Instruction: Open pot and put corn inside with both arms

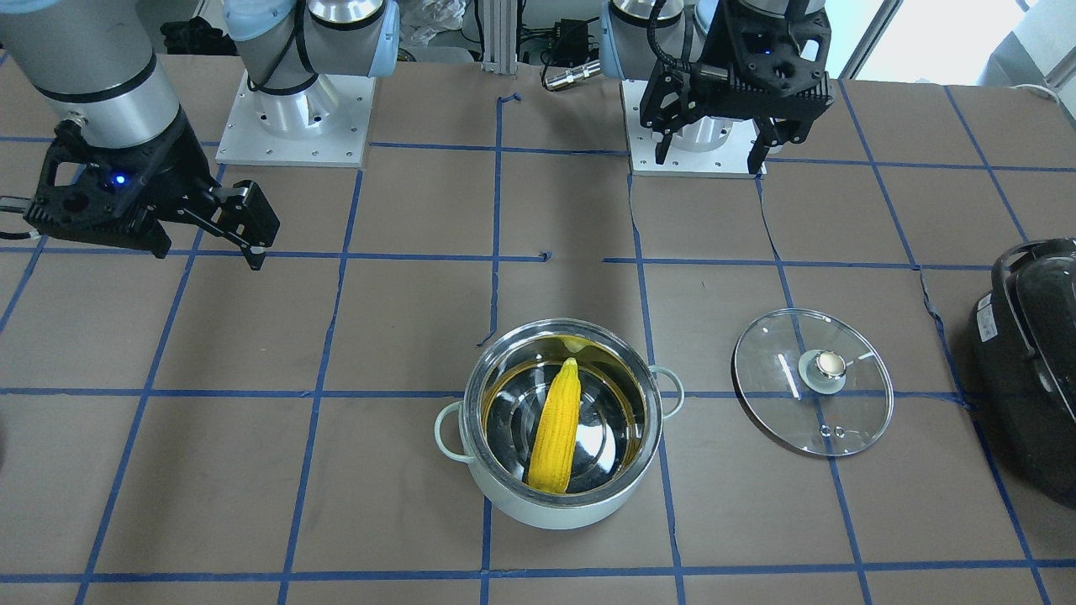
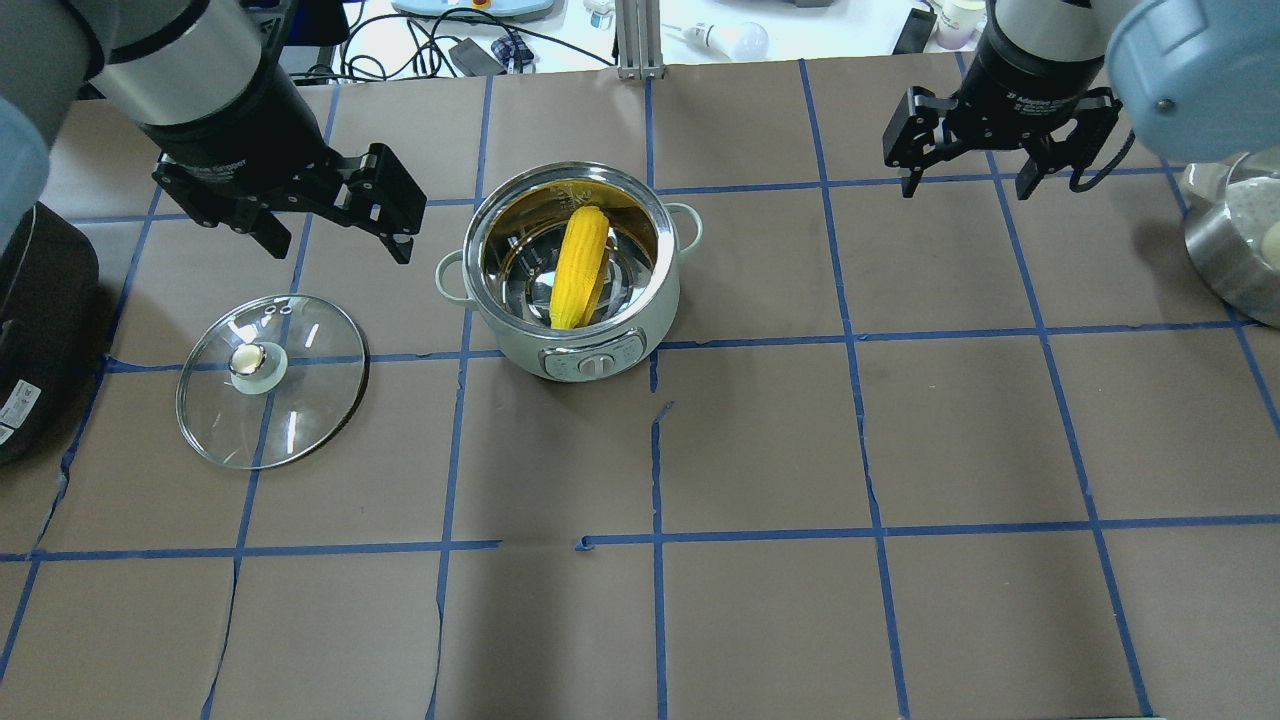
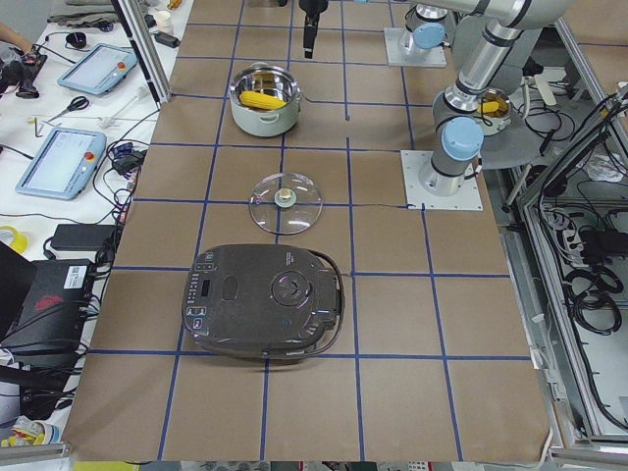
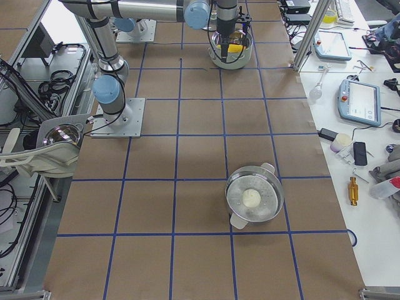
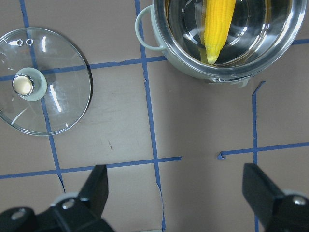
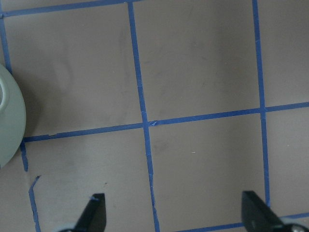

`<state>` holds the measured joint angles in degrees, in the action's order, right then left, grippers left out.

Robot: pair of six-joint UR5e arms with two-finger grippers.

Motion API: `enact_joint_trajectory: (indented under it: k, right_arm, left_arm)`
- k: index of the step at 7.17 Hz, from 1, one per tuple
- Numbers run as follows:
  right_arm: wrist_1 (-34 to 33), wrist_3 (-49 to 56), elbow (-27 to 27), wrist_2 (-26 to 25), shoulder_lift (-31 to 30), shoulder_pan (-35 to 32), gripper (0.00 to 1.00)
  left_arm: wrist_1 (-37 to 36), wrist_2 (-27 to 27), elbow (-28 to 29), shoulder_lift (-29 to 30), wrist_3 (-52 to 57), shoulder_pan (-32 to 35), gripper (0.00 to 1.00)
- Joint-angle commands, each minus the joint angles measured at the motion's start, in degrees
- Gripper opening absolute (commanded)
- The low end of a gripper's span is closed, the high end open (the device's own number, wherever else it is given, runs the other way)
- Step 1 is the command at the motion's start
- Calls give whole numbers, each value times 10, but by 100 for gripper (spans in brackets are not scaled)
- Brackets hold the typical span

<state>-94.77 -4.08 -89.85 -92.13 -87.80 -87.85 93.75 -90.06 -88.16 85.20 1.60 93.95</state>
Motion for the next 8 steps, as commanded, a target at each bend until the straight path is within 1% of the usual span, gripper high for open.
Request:
enact_joint_trajectory:
  k: [1, 3, 6, 7, 8]
  right_arm:
    - [48, 0, -5, 7, -25, -1, 100]
    - [83, 1, -1, 5, -39, 0, 100]
    - [85, 1, -4, 6, -42, -1, 100]
    - [86, 1, -6, 4, -42, -1, 100]
    - [86, 1, -6, 5, -43, -1, 100]
  left_arm:
    - [0, -2, 0, -4, 0, 0, 100]
    - [2, -3, 0, -6, 1, -1, 100]
    - [1, -5, -2, -4, 1, -1, 100]
    - [-5, -3, -6, 0, 1, -2, 100]
    - [-38, -4, -10, 7, -5, -3, 100]
